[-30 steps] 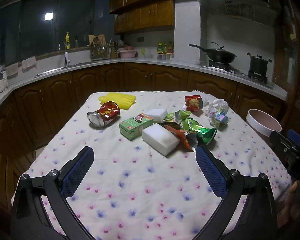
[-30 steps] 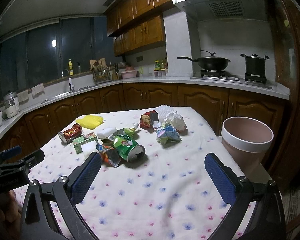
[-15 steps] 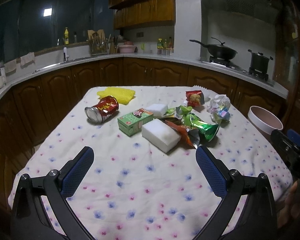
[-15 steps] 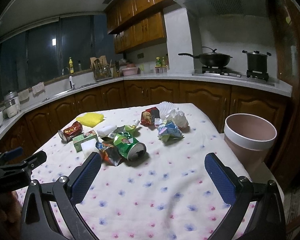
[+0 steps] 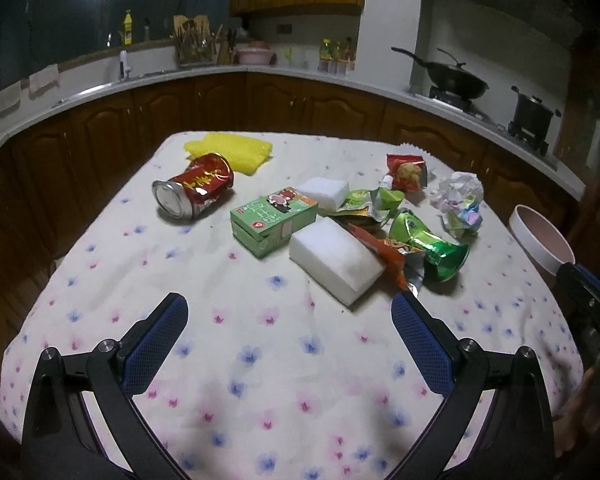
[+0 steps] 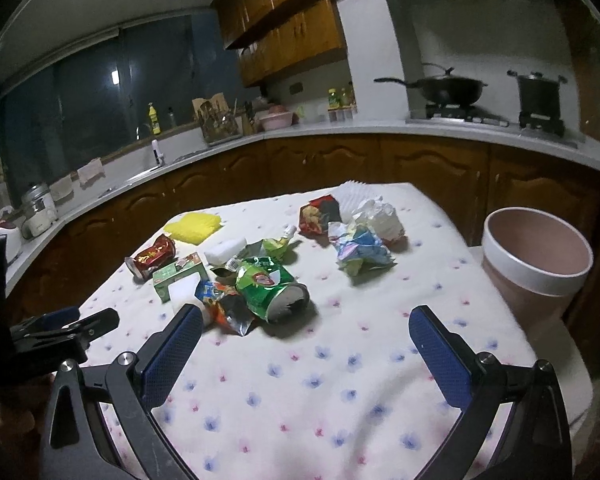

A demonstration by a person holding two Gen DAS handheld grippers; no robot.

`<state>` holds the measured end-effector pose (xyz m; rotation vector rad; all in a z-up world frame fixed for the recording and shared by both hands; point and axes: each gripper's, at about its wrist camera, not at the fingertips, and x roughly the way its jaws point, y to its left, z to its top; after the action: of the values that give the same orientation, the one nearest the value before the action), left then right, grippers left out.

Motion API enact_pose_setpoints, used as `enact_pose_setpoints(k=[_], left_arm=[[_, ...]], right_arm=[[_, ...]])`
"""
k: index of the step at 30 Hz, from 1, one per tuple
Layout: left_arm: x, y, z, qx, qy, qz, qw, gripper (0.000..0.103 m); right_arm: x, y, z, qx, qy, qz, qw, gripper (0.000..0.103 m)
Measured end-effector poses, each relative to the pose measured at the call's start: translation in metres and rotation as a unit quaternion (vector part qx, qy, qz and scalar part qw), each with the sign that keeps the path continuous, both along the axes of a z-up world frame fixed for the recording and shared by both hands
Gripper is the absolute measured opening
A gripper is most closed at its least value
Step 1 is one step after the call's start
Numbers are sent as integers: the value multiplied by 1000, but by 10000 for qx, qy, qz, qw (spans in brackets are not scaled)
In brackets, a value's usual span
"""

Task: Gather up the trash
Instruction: 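Grasp the white sponge block with the left gripper while the right grasps the blue-green crumpled wrapper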

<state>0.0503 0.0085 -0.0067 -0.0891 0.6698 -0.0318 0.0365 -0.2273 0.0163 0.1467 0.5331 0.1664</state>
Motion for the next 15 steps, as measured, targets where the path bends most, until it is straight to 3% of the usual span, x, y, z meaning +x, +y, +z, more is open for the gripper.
enact_pose_setpoints(k=[10,15], left_arm=[[47,2,-9,-254,533,-149,9981,99],[71,-2,-19,-324,879,-181,9954,95]], right_arm=[[51,12,-6,224,468,681,9963,90],[81,-7,-4,136,498,379,9979,89]])
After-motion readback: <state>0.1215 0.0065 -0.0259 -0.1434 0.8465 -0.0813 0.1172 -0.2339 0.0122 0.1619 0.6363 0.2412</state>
